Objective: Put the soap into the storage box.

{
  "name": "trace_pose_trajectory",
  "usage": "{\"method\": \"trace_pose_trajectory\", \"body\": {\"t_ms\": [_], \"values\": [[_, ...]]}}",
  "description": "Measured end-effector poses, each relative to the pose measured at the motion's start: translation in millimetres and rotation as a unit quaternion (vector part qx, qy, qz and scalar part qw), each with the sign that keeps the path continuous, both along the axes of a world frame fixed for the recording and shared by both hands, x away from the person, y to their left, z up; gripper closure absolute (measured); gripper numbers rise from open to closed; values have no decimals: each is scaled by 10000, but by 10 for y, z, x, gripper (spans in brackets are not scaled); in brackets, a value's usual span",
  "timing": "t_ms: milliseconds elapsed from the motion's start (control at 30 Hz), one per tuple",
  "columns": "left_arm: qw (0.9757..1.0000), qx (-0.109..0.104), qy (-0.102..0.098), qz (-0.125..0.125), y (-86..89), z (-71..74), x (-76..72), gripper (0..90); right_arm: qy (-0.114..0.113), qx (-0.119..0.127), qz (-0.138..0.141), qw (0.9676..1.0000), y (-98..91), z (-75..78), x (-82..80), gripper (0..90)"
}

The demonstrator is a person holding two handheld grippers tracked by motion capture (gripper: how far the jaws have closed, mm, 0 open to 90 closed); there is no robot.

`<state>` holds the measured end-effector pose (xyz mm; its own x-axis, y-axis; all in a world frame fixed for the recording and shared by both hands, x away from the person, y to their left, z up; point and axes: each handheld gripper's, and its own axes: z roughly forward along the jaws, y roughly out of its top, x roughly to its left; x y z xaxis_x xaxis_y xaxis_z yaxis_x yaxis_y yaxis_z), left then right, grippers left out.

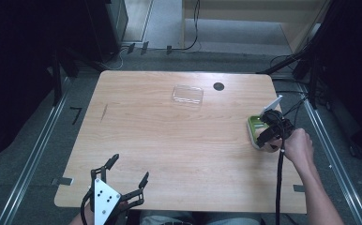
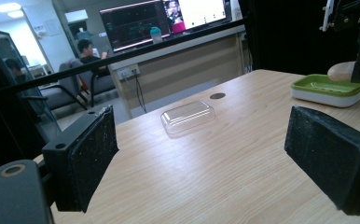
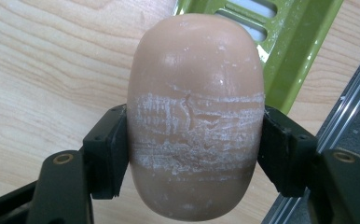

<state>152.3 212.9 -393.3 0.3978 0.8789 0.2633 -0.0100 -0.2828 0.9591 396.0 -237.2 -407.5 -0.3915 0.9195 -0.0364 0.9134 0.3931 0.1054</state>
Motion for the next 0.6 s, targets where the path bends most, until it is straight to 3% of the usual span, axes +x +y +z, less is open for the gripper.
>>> {"method": "trace_pose_trajectory", "body": {"t_ms": [600], "values": [[10000,-5,11,1,4,1,0,99,-76,91,-154,9998,-16,0,187,334]]}}
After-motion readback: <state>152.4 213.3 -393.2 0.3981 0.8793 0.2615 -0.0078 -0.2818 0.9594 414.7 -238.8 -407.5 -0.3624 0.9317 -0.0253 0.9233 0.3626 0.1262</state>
